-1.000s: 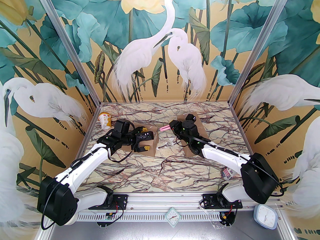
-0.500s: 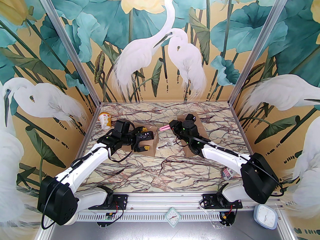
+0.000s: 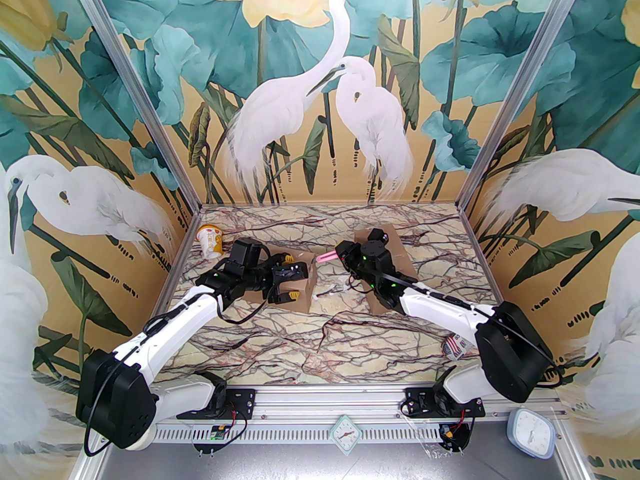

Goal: Unpack the express box

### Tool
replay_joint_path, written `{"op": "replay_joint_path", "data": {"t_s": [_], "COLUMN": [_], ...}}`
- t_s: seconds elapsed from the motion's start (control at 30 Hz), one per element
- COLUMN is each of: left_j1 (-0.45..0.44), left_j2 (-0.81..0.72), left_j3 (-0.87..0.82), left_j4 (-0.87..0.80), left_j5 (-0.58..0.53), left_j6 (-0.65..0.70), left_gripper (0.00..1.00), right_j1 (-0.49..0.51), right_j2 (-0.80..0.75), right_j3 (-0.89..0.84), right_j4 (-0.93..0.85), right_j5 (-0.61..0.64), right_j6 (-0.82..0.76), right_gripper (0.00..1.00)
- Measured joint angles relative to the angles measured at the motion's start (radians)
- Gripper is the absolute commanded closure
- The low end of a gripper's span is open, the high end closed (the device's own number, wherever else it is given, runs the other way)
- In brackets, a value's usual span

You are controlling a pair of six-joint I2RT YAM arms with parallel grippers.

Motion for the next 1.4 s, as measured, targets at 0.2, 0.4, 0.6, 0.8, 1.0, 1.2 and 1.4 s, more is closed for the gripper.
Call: {"op": "replay_joint_path", "data": {"t_s": [0.2,0.4,0.6,0.8,1.0,1.2,1.4], "left_j1": [-0.003,-0.006,-0.005,0.014,0.034,0.041,0.041], "left_j2": [0.01,0.02,0.024,0.026,0.026,0.029,0.06], "left_j3": [0.0,0.0,0.001,0.01,0.028,0.028,0.04], "left_j4": [0.007,0.014,0.032,0.013,-0.005,-0.021,-0.021], "left_j5": [-0.01,-0.018,-0.036,0.009,0.06,0.078,0.079], "left_j6": [-0.035,-0.074,-0.09,-0.093,-0.104,-0.116,-0.16], "left_gripper": [0.14,0.14,0.13,0.14,0.15,0.17,0.19], "right_j1": [0.0,0.009,0.034,0.034,0.034,0.034,0.026], "right_j2": [0.0,0.0,-0.004,-0.042,-0.071,-0.072,-0.062], "right_j3": [0.0,0.0,-0.011,-0.023,-0.037,-0.05,-0.05], "right_j4": [0.006,0.018,0.014,-0.005,-0.005,0.004,0.01], "right_j5": [-0.01,-0.026,-0.056,-0.056,-0.056,-0.069,-0.082], "right_j6": [0.015,0.027,0.027,0.007,-0.014,-0.015,-0.013], "right_gripper": [1.0,1.0,1.0,1.0,1.0,1.0,1.0]}}
